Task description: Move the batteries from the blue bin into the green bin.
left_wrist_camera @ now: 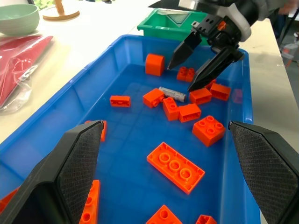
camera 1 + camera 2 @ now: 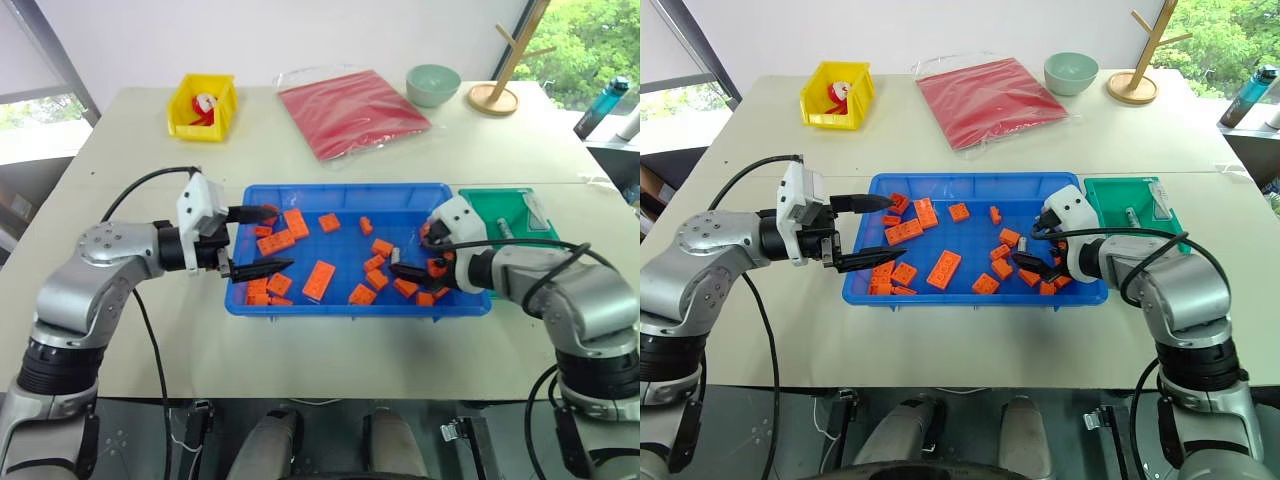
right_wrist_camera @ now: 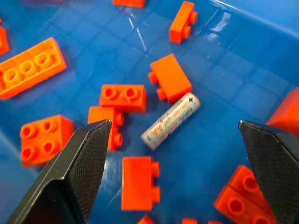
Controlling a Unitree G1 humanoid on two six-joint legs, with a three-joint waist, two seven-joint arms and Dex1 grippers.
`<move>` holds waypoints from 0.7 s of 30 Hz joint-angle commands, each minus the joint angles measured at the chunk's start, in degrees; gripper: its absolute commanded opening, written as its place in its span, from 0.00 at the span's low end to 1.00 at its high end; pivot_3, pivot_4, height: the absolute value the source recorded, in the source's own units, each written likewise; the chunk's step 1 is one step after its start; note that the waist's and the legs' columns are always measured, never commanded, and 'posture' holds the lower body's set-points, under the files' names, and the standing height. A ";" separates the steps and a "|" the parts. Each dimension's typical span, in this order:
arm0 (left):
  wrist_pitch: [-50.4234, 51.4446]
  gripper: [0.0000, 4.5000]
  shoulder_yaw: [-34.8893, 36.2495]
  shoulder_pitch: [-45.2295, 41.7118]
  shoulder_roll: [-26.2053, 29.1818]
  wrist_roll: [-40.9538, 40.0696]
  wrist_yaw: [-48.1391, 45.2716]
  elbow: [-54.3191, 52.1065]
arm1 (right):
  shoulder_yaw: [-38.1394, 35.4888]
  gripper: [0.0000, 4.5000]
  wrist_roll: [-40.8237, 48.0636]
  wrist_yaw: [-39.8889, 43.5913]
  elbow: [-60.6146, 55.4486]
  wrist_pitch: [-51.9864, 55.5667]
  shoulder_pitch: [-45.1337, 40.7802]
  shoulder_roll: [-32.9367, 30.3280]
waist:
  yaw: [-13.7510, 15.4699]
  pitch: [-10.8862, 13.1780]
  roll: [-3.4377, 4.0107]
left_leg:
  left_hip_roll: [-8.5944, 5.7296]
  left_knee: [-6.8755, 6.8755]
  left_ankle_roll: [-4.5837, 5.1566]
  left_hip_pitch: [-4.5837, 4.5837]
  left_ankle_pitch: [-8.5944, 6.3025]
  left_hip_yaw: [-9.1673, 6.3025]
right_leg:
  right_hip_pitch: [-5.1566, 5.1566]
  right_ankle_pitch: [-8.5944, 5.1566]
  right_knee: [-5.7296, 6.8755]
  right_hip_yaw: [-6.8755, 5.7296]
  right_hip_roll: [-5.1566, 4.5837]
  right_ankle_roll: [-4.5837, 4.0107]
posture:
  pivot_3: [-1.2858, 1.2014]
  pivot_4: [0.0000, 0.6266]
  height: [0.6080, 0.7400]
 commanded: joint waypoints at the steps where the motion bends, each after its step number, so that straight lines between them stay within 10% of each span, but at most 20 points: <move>1: -0.29 1.00 1.63 -1.08 0.67 -0.78 -0.29 -1.05 | 1.84 0.99 -1.69 -1.29 2.55 -4.22 -0.41 0.83 | 0.00 0.00 0.00 | 0.00 0.00 0.00 0.00 0.00 -0.01 | 0.00 0.00 0.00 0.00 0.00 0.00 | 0.52 0.24 0.82; 8: -0.66 1.00 0.76 -2.87 0.19 -0.35 -0.61 0.05 | 7.64 0.99 -5.77 -1.28 7.67 -11.20 -0.41 -0.26 | -0.05 0.00 -0.01 | 0.00 0.00 0.00 0.01 0.00 -0.01 | 0.01 0.00 0.00 0.00 0.01 0.00 | 0.52 0.24 0.82; 11: -0.64 1.00 0.61 -3.08 0.05 -0.28 -0.64 0.16 | 8.46 0.85 -6.17 -0.98 8.35 -12.57 -0.57 0.13 | -0.09 -0.01 -0.01 | 0.00 0.00 0.00 0.02 0.00 -0.01 | 0.01 0.00 0.01 -0.01 0.01 0.00 | 0.52 0.24 0.82; 18: -1.52 1.00 0.67 -3.25 0.17 0.23 -1.78 1.85 | 5.65 0.09 -3.63 0.21 3.59 -9.15 -1.08 -0.13 | -0.04 0.00 -0.01 | 0.00 0.00 0.00 0.02 0.00 -0.02 | 0.01 0.00 0.00 -0.01 0.02 0.00 | 0.52 0.24 0.82; 21: -1.96 1.00 0.41 -3.33 -0.14 0.59 -1.96 2.46 | 0.57 0.09 -0.19 1.44 -0.15 -5.25 -2.70 -1.76 | 0.03 0.00 -0.01 | -0.01 0.00 0.00 0.01 0.00 -0.02 | 0.01 0.00 0.00 -0.01 0.02 0.00 | 0.52 0.24 0.82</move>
